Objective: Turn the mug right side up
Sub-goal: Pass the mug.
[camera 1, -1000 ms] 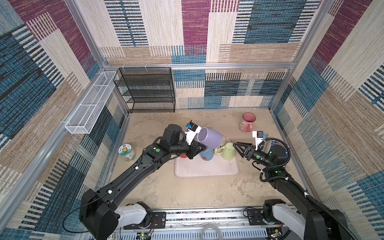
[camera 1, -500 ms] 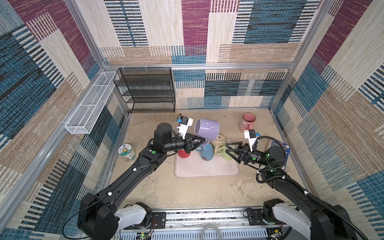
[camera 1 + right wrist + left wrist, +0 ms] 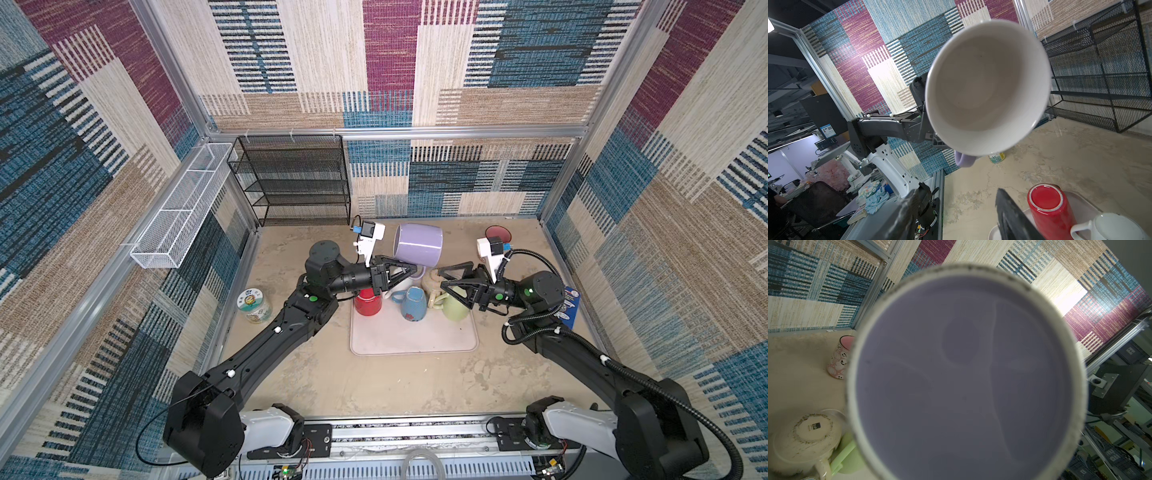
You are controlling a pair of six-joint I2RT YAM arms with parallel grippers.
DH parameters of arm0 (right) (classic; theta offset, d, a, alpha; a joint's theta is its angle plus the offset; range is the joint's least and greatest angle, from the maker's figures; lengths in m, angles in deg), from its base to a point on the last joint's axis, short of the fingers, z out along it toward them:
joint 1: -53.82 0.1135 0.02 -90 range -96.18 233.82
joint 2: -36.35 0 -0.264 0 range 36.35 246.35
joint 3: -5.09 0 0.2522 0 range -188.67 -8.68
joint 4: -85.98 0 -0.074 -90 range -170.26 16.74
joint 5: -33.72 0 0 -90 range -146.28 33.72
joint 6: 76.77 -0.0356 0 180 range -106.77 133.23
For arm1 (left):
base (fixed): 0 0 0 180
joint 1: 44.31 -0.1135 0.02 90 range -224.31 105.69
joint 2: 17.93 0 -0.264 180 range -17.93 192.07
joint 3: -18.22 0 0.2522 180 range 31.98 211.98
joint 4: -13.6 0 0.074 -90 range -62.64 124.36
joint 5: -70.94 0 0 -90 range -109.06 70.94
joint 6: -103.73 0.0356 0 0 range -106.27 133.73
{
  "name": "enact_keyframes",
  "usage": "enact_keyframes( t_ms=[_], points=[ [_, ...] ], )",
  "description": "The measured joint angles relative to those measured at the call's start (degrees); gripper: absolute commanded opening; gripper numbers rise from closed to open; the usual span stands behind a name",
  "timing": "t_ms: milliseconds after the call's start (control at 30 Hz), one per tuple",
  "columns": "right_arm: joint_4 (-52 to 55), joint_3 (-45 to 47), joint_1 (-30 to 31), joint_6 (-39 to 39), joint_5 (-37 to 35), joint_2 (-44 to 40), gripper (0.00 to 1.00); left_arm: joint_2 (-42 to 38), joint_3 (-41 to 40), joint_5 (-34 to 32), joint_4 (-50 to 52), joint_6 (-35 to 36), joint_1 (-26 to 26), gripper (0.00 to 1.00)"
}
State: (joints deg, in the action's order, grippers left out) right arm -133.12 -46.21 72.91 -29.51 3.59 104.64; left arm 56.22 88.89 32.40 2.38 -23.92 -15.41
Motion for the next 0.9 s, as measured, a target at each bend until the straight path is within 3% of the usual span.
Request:
enact_keyframes(
  t_ms=[233,900],
  points=[
    [-0.9,-4.7,1.6,-0.1,-0.5,4.3,0.47,1.1,1.1,1.4,-2.2,-0.7,0.0,0.00],
    [-1.4,-10.3,3.1,-0.7,-0.5,9.5,0.33,4.6,2.2,2.6,-8.0,-2.3,-0.1,0.00]
  ],
)
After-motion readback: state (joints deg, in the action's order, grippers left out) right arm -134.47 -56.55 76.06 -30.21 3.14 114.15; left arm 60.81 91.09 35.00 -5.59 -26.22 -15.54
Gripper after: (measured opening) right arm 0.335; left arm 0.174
